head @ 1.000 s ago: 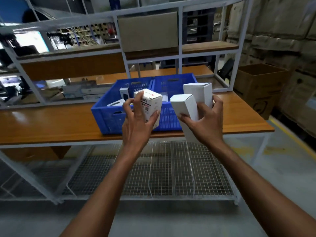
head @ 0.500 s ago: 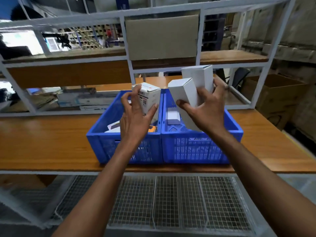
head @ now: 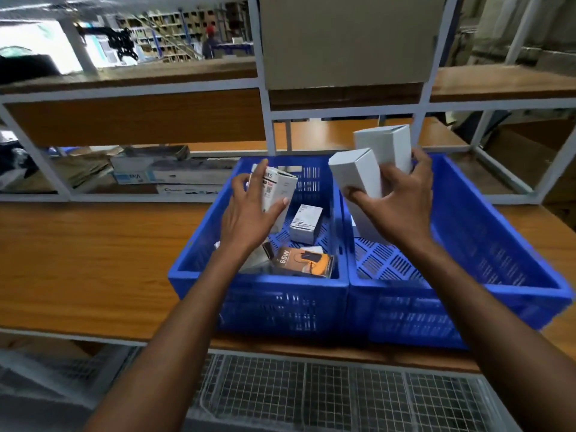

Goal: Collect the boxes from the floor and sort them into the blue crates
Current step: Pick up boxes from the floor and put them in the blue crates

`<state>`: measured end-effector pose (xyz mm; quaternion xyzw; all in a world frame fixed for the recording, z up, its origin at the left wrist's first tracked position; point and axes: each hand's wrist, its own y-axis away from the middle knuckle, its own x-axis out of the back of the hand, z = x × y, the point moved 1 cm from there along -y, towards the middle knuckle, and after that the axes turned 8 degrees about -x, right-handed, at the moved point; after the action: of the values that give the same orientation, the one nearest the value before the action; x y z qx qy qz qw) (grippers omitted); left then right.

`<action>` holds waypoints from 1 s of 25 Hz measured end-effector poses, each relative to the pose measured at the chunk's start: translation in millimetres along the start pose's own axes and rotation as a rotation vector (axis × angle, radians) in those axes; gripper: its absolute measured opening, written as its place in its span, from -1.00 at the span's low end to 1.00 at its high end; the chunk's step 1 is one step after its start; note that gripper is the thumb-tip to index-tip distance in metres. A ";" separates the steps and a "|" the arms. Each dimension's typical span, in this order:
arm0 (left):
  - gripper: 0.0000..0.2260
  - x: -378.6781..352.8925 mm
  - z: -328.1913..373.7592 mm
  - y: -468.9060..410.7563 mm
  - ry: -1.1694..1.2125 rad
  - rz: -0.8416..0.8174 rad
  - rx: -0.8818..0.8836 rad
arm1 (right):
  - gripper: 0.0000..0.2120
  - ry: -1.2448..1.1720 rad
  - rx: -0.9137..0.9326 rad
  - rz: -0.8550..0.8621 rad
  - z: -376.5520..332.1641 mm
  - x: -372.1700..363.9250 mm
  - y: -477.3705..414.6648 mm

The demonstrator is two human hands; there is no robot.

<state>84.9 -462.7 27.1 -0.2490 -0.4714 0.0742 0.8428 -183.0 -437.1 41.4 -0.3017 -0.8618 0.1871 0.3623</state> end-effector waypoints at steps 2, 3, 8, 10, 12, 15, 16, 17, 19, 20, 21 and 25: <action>-0.29 -18.7 -13.2 -15.4 -0.009 -0.049 -0.057 | -0.39 0.047 -0.033 0.018 1.7 -14.9 -2.8; -0.29 -28.7 -18.2 -22.9 -0.009 -0.072 -0.077 | -0.40 0.076 -0.043 0.025 2.4 -21.2 -3.8; -0.32 -77.3 -39.1 -49.3 -0.022 -0.231 -0.140 | -0.46 0.194 -0.099 0.038 10.4 -41.1 -2.7; -0.32 -92.1 -45.3 -56.0 -0.050 -0.293 -0.143 | -0.47 0.219 -0.115 0.041 14.6 -44.4 -2.2; -0.31 -102.6 -47.8 -61.7 -0.081 -0.362 -0.119 | -0.46 0.231 -0.139 0.044 20.2 -45.3 -1.8; -0.28 -113.2 -50.0 -66.9 -0.150 -0.448 -0.124 | -0.41 0.226 -0.175 0.030 25.2 -44.6 -0.9; -0.27 -115.0 -50.9 -67.4 -0.172 -0.472 -0.135 | -0.41 0.229 -0.184 0.022 25.9 -43.8 -0.9; -0.25 -116.6 -51.5 -67.8 -0.194 -0.494 -0.146 | -0.41 0.240 -0.191 0.013 26.9 -43.2 -1.1; -0.25 -116.4 -50.2 -68.2 -0.219 -0.513 -0.159 | -0.41 0.262 -0.200 -0.006 29.1 -41.6 -1.2; -0.27 -114.4 -47.5 -68.6 -0.218 -0.497 -0.169 | -0.41 0.267 -0.202 -0.013 30.0 -40.9 -1.2; -0.31 -111.5 -42.5 -69.2 -0.207 -0.459 -0.187 | -0.42 0.272 -0.205 -0.020 30.9 -40.1 -0.8; -0.51 -92.9 -2.5 -68.4 -0.038 -0.259 -0.269 | -0.43 0.303 -0.209 -0.044 31.2 -35.7 0.9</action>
<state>29.0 -556.2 -10.9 -0.2953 -0.5208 -0.0938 0.7955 -185.8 -463.1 1.7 -0.3433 -0.8186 0.0410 0.4587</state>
